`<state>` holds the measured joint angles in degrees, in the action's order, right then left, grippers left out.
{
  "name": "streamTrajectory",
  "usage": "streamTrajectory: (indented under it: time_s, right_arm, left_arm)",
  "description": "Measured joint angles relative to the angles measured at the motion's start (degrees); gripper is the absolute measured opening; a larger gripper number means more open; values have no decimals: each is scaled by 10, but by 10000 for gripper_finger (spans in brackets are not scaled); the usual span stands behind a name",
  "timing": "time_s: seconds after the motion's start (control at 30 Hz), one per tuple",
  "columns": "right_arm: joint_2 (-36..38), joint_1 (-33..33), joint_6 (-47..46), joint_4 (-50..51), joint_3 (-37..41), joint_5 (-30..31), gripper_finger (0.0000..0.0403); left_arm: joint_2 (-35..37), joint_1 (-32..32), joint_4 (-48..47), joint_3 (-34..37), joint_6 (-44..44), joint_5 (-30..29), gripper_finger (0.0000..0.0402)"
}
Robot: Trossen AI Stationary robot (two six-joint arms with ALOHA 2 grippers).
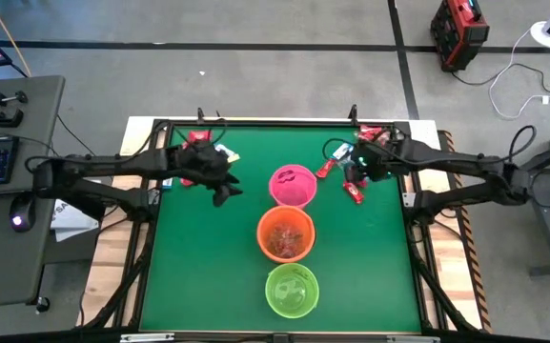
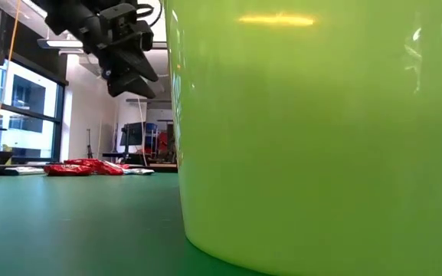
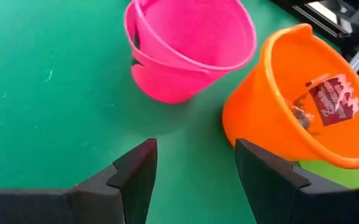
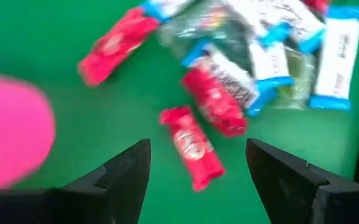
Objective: Sort candy by brand, put in halloween buckets
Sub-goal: Put the green gummy into the orange bucket
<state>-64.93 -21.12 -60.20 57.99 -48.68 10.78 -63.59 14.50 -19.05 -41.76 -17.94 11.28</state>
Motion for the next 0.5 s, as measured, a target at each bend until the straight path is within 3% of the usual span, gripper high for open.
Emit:
streamTrajectory:
  time_s: [0.2, 0.5]
  right_arm:
    - [-33, -111, -20, -5, 38, 83, 256]
    - [-124, -225, 140, -36, 59, 45, 256]
  left_arm:
    - [-2, 2, 10, 7, 26, 0, 207]
    - [-1, 2, -20, 6, 32, 2, 207]
